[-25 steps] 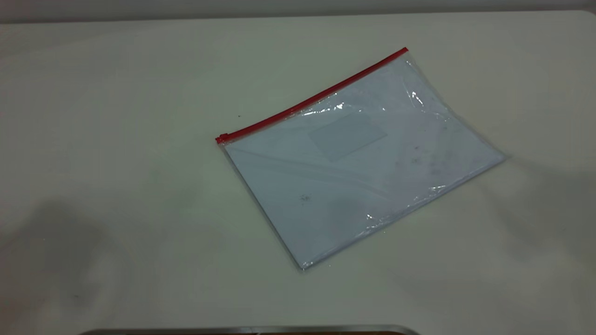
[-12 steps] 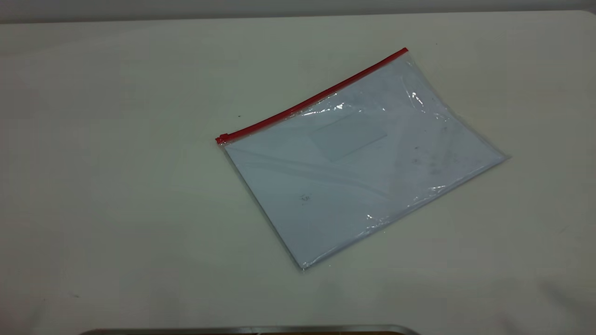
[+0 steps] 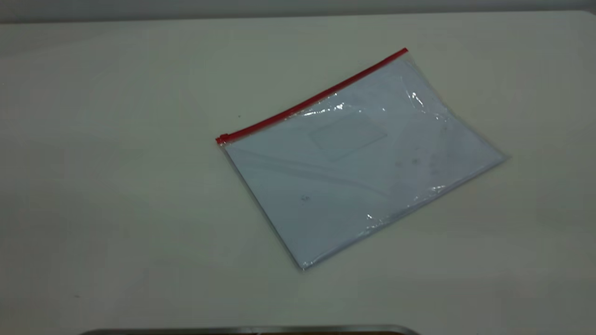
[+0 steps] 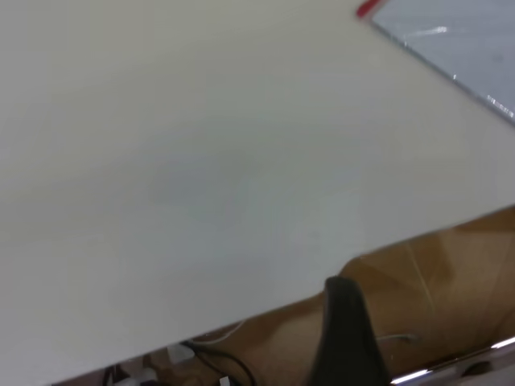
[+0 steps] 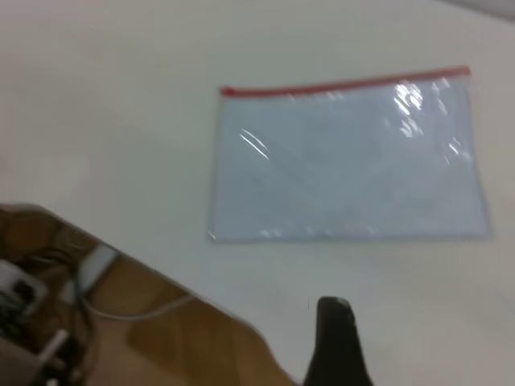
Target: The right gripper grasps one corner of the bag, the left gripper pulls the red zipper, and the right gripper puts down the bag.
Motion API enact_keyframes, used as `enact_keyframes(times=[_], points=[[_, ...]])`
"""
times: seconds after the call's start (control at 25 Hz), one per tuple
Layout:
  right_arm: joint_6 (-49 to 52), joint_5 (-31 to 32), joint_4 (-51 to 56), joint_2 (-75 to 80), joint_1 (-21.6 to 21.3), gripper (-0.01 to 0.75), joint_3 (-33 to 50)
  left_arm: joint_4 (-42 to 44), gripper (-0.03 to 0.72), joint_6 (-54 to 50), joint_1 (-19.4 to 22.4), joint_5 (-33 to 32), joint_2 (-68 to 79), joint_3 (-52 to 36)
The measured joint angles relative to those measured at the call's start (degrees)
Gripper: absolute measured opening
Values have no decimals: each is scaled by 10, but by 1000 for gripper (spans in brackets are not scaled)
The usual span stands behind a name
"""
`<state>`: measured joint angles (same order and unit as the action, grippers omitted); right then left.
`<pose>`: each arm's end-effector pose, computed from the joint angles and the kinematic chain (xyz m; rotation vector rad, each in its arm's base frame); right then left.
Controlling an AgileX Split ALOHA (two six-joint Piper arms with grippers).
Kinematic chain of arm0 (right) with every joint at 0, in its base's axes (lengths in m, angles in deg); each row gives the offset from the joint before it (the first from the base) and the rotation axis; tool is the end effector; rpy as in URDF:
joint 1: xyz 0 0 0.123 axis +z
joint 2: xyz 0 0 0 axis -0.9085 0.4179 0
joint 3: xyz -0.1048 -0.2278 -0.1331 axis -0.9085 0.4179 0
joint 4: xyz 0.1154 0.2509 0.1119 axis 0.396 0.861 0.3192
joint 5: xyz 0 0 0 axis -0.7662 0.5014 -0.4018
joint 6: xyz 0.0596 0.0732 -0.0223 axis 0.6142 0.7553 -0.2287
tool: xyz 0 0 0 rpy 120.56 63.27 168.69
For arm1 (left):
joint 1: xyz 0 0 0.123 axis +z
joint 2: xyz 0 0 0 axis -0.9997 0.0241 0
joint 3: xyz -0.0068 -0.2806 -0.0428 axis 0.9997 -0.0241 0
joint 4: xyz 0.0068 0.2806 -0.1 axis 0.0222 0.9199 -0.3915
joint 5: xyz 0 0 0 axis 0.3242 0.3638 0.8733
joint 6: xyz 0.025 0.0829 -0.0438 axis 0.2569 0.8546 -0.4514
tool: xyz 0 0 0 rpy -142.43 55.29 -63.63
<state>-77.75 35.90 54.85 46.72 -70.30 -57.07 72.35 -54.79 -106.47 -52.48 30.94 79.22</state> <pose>0.0529 0.0410 0.3198 -0.5226 2.1152 0.3103 0.0680 -0.0207 0.3090 0.3656 2.2726 -0.1405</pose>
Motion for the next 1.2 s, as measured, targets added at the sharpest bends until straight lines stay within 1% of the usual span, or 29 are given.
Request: enact_keyframes(times=[0.16,0.36,0.56,0.88,1.2], points=[[47,-1,-82,-57,0,591,22,-1,588,1,0,0,-38,-35],[76,-20,-143,-100,0,591,55,-17,588,36,0,0,-42,-36],[78,-40,-156,-115,0,591,70,-29,588,47,0,2,-42,-45],[78,-41,-156,-117,0,591,71,-33,588,48,0,17,-42,-68],[78,-41,-156,-117,0,591,71,-35,588,48,0,20,-43,-68]])
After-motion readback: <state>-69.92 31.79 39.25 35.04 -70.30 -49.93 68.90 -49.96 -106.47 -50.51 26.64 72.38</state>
